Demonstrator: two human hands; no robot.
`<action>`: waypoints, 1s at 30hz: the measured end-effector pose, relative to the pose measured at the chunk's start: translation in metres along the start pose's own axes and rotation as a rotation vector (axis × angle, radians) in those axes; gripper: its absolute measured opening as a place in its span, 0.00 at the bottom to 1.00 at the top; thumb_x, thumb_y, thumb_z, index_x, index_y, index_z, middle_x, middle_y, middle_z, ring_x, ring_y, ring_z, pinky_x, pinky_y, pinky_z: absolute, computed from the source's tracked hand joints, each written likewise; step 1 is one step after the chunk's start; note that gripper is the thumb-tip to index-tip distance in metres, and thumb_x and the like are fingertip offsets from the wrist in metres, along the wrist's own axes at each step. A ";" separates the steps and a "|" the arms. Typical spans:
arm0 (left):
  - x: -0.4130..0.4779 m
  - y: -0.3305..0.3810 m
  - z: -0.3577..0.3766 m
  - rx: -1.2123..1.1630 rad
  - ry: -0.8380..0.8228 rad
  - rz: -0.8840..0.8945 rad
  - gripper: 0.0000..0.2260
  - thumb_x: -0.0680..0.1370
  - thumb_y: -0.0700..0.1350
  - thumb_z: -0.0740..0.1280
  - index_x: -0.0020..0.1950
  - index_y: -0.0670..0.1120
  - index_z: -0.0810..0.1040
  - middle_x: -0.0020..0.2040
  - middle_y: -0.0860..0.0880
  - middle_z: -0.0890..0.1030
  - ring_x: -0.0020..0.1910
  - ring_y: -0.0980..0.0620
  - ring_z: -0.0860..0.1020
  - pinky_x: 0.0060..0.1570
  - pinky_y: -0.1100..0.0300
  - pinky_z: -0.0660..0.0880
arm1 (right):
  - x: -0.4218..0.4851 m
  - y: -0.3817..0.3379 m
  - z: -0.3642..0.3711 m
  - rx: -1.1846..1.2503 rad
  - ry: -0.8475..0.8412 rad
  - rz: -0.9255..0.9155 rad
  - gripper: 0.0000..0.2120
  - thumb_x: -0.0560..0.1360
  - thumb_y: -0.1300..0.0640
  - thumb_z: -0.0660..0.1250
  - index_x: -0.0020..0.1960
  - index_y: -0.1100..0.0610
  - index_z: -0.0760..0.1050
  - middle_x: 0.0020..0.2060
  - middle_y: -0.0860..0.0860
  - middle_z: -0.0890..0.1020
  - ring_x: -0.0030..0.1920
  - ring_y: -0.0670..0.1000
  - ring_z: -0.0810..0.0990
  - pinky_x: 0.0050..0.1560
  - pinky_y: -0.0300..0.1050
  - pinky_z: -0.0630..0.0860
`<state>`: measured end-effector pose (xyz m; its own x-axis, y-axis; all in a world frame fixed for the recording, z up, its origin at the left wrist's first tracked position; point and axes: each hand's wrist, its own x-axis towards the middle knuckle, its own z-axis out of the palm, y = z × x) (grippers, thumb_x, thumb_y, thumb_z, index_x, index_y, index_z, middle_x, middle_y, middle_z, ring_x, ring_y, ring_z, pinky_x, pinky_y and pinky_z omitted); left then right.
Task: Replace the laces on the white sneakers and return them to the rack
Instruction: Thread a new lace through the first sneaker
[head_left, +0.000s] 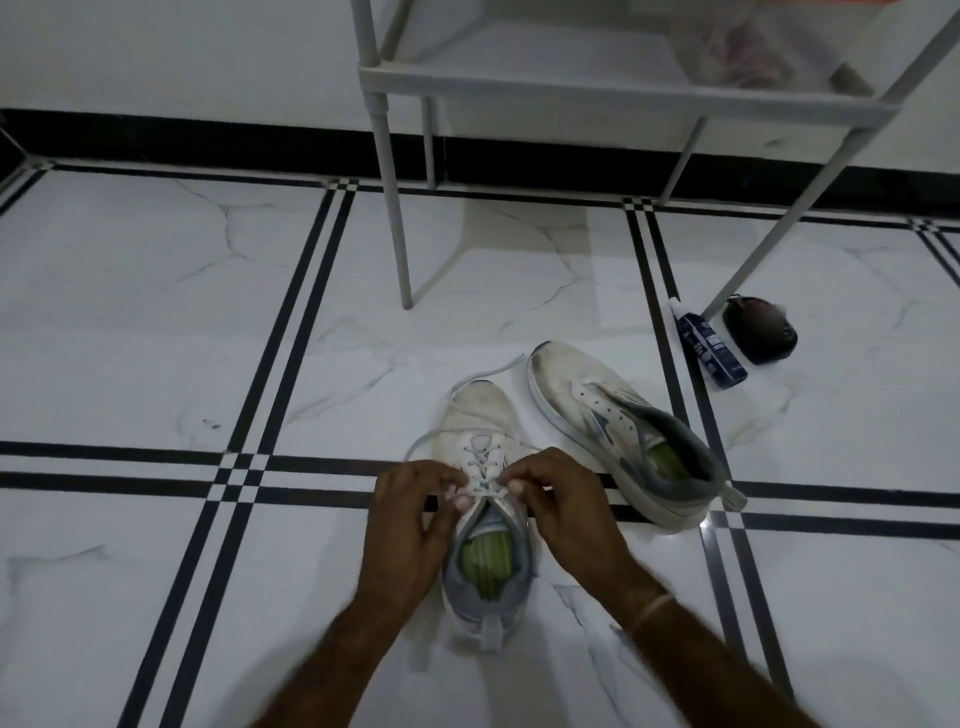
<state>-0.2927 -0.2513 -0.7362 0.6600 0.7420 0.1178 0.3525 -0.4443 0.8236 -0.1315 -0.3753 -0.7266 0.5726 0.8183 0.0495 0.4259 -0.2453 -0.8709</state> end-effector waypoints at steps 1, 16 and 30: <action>-0.002 -0.003 -0.001 -0.021 -0.019 0.003 0.07 0.77 0.56 0.67 0.52 0.57 0.81 0.51 0.63 0.79 0.57 0.57 0.75 0.54 0.55 0.76 | 0.000 0.002 0.000 -0.044 -0.045 -0.060 0.07 0.78 0.62 0.70 0.50 0.52 0.84 0.45 0.42 0.80 0.49 0.44 0.81 0.50 0.42 0.79; 0.018 -0.005 -0.024 -0.003 -0.324 -0.213 0.11 0.78 0.46 0.61 0.38 0.54 0.79 0.34 0.56 0.79 0.35 0.55 0.76 0.40 0.58 0.74 | 0.003 0.012 -0.038 -0.607 -0.375 -0.310 0.05 0.76 0.59 0.69 0.42 0.53 0.77 0.36 0.50 0.81 0.38 0.53 0.79 0.45 0.52 0.78; 0.024 0.050 -0.009 -1.047 -0.143 -0.755 0.11 0.77 0.45 0.69 0.50 0.37 0.84 0.49 0.35 0.85 0.44 0.43 0.85 0.43 0.55 0.84 | 0.002 -0.037 0.009 0.841 0.086 0.401 0.14 0.79 0.54 0.69 0.44 0.66 0.80 0.37 0.60 0.83 0.39 0.55 0.82 0.43 0.45 0.79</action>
<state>-0.2656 -0.2508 -0.6874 0.6145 0.5465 -0.5689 0.0261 0.7067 0.7071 -0.1522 -0.3601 -0.6984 0.6316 0.7041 -0.3247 -0.4421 -0.0170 -0.8968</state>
